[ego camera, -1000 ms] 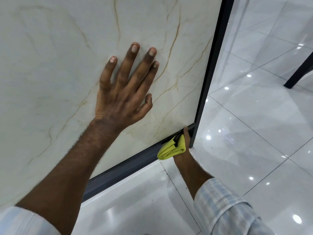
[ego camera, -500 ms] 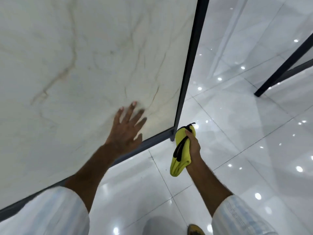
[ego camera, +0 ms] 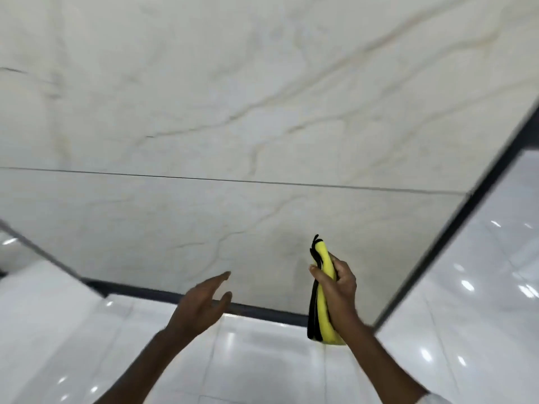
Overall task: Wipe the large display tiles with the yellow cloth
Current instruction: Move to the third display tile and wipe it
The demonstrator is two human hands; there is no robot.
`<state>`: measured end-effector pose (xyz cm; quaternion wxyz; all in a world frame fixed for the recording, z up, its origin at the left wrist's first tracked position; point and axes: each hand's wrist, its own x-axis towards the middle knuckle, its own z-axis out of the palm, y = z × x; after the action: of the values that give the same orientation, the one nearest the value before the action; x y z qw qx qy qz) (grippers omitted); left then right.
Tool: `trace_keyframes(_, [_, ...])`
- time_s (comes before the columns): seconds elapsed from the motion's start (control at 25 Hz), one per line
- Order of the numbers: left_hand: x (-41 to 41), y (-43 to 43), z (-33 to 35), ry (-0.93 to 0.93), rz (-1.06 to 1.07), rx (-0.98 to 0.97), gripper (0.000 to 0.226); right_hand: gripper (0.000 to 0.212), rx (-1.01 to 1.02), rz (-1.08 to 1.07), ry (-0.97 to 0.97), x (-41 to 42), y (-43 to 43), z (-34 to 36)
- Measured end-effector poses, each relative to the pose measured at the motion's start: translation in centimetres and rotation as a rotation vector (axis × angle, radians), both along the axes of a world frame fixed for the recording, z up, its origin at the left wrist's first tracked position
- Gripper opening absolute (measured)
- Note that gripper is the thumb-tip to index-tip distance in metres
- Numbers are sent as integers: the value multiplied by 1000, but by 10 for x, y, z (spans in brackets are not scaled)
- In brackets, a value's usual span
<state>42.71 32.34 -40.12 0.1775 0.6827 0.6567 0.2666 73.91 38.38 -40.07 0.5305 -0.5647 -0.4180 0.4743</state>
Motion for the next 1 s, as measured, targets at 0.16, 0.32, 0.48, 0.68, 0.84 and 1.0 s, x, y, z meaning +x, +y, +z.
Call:
trace_keyframes(0.16, [-108, -89, 94, -95, 377, 116, 44, 45, 250, 298, -117, -129, 12, 89])
trace_keyframes(0.32, [-215, -199, 162, -59, 654, 286, 61, 45, 489, 585, -134, -275, -12, 161])
trace_keyframes(0.48, [-322, -310, 227, 7, 912, 435, 60, 48, 699, 782, -99, -432, -57, 227])
trace_keyframes(0.68, [-439, -391, 287, 74, 1047, 504, 41, 48, 907, 895, -24, -598, -121, 300])
trace_keyframes(0.84, [-530, -415, 331, 129, 1047, 547, 43, 55, 1016, 958, 53, -706, -160, 347])
trace_keyframes(1.0, [-605, -408, 352, 207, 1009, 533, 47, 58, 1139, 1008, 47, -790, -162, 364])
